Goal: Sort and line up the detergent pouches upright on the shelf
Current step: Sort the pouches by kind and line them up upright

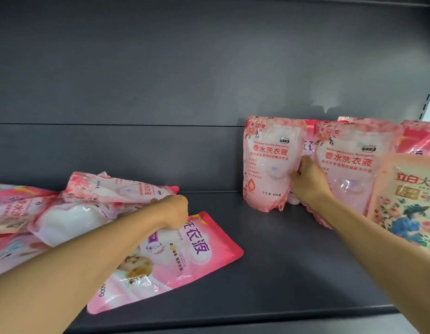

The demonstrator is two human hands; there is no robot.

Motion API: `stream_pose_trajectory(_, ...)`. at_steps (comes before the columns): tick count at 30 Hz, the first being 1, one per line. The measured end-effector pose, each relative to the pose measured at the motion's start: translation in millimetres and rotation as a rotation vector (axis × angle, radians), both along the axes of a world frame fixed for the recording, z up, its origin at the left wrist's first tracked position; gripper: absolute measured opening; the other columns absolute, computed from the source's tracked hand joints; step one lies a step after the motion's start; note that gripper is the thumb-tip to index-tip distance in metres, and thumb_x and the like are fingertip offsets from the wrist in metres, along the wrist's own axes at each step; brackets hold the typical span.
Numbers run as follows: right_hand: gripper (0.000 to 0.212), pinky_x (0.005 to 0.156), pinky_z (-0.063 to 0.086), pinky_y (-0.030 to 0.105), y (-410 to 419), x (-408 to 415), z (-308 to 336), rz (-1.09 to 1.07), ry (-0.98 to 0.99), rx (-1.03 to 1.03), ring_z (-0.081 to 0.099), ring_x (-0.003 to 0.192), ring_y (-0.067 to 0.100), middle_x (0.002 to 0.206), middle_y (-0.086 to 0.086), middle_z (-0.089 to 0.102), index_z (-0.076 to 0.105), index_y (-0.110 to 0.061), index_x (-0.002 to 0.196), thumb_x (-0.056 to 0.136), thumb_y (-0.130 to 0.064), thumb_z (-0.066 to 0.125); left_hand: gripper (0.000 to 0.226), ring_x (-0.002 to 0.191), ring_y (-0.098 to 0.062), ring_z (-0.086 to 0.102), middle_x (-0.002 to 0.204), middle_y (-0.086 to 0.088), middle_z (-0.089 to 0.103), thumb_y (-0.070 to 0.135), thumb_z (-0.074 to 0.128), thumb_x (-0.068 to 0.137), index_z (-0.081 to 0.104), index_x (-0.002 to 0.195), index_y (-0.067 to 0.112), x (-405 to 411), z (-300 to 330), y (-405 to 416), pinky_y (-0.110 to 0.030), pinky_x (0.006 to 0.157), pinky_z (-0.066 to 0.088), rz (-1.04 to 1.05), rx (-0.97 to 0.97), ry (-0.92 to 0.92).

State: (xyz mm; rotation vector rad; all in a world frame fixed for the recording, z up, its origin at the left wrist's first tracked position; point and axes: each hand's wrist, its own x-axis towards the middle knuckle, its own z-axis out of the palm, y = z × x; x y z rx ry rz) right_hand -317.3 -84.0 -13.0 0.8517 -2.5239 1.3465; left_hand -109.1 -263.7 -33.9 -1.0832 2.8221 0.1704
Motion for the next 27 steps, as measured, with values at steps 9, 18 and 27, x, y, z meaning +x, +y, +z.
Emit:
stream_pose_trajectory(9, 0.029, 0.09, 0.048, 0.034, 28.0, 40.4, -6.5, 0.256, -0.314, -0.119, 0.061, 0.105, 0.022, 0.112, 0.007, 0.063, 0.056, -0.008, 0.114, 0.091, -0.025, 0.059, 0.024, 0.07, -0.008, 0.045, 0.079, 0.007, 0.05, 0.011, 0.036, 0.099, 0.052, 0.082, 0.016, 8.3, 47.6, 32.1, -0.019, 0.054, 0.032, -0.078, 0.116, 0.518)
stream_pose_trajectory(18, 0.022, 0.071, 0.059, 0.028, 62.7, 57.8, 20.4, 0.744, -0.623, -0.178, 0.072, 0.087, 0.025, 0.097, 0.015, 0.073, 0.068, -0.01, 0.096, 0.078, -0.022, 0.063, 0.023, 0.064, -0.012, 0.043, 0.07, 0.004, 0.05, 0.009, 0.038, 0.097, 0.055, 0.082, 0.015, -24.5, 97.5, 65.9, -0.022, 0.052, 0.031, -0.068, 0.221, 1.008)
stream_pose_trajectory(27, 0.026, 0.071, 0.059, 0.04, 74.8, 4.5, 53.4, 0.14, -0.154, -0.341, 0.067, 0.066, 0.023, 0.067, 0.009, 0.067, 0.061, -0.001, 0.073, 0.095, -0.011, 0.051, 0.024, 0.054, -0.009, 0.038, 0.07, 0.0, 0.047, 0.016, 0.033, 0.101, 0.052, 0.087, 0.012, -101.9, 82.0, 102.2, -0.02, 0.047, 0.033, -0.05, 0.569, 1.234)
